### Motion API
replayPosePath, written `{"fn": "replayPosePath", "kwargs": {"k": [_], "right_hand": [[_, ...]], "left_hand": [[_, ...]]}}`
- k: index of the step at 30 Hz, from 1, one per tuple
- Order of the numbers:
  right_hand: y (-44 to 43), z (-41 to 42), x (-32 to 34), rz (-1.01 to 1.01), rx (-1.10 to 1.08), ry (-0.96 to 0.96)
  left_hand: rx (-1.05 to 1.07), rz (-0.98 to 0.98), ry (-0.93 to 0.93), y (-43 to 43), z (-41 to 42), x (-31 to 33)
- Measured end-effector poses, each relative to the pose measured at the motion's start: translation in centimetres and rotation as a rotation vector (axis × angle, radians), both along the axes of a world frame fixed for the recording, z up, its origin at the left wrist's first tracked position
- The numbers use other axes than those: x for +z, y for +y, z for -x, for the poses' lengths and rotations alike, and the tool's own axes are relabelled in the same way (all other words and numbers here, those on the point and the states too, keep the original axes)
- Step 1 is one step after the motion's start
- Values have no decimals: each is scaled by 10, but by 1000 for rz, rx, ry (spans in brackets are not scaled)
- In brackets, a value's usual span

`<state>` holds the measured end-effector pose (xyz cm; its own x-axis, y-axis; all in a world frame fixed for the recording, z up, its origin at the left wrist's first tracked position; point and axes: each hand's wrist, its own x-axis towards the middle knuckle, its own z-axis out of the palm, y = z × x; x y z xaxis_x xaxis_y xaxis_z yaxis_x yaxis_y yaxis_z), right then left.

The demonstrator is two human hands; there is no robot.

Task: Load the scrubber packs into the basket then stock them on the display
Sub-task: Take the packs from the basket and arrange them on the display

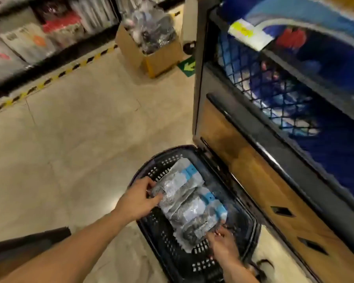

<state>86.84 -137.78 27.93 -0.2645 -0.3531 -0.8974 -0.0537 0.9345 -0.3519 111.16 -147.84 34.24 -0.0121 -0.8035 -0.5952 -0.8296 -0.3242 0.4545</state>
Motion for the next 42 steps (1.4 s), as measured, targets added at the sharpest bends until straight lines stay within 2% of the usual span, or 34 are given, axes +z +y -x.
{"fn": "replayPosePath", "kwargs": {"k": [4,7,10,14,18,21,25,30,34,35,38,40,42], "right_hand": [[25,-14,-122,-149,-211,-33],[30,-22,-184,-210,-408,-76],[30,-23,-240,-231,-495,-61],[28,-17,-297,-277,-588,-69],[31,-7,-324,-299,-628,-158],[33,-5,-330,-300,-632,-206],[36,-11,-319,-270,-600,-146],[39,-13,-299,-209,-416,-175],[30,-14,-267,-165,-465,-214],[27,-15,-252,-122,-478,-217],[12,-19,-191,-55,-317,-172],[6,-22,-148,-30,-278,-165],[-3,-27,-98,78,-193,-188]], "left_hand": [[-129,-63,-29,-15,-13,-110],[-172,-60,-13,-17,-11,-178],[-171,-75,-6,-23,-6,-235],[-153,4,-42,-38,2,-303],[-100,-16,-171,-48,11,-332],[-91,1,-257,-50,17,-337],[-81,2,-327,-49,22,-324],[-7,-109,-141,-49,17,-300],[120,-164,1,-43,10,-272],[147,-165,30,-41,7,-260],[247,-167,132,-32,-3,-213],[346,-168,186,-26,-9,-171],[426,-163,266,-22,-13,-118]]}}
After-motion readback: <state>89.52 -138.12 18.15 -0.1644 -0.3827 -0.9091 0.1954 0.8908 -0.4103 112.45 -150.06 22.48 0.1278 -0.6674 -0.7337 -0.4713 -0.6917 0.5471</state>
